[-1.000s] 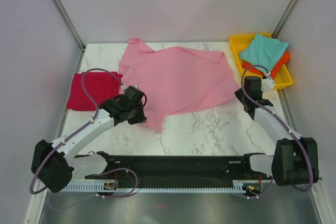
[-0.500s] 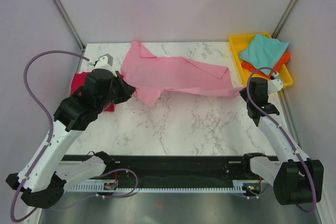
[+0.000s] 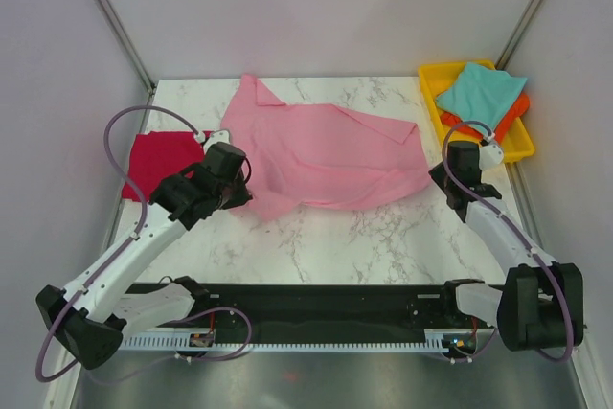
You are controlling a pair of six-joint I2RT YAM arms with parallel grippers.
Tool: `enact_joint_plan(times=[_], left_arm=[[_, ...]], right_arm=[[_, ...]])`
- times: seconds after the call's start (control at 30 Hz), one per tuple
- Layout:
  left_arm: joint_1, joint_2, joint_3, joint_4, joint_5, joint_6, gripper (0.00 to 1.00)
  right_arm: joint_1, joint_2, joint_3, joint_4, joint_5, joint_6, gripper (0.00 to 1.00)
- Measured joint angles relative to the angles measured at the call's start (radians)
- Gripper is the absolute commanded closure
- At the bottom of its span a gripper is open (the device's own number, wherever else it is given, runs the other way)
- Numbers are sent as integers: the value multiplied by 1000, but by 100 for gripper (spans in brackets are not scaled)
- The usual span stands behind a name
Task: Fold and stack the t-shirts
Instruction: Flatten the tshirt out
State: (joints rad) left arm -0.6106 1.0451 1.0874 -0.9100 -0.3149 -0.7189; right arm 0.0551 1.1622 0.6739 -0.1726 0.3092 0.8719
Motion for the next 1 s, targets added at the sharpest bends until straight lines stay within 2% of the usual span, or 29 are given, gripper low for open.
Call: enact_joint_plan(times=[0.27,0.7,0.9,1.0], left_arm=[[34,24,-32,23,-64,-8,98],[201,373,225,83,-40,15,98],[203,307,230,76,-14,30,98],[203,226,305,48,12,40,98]], right_arm=[[39,80,16,19,11,-7,100],[43,283,255,-11,40,-14,100],[43,191,267,-79,46,-47,100],[43,92,345,-151,27,-77,100]])
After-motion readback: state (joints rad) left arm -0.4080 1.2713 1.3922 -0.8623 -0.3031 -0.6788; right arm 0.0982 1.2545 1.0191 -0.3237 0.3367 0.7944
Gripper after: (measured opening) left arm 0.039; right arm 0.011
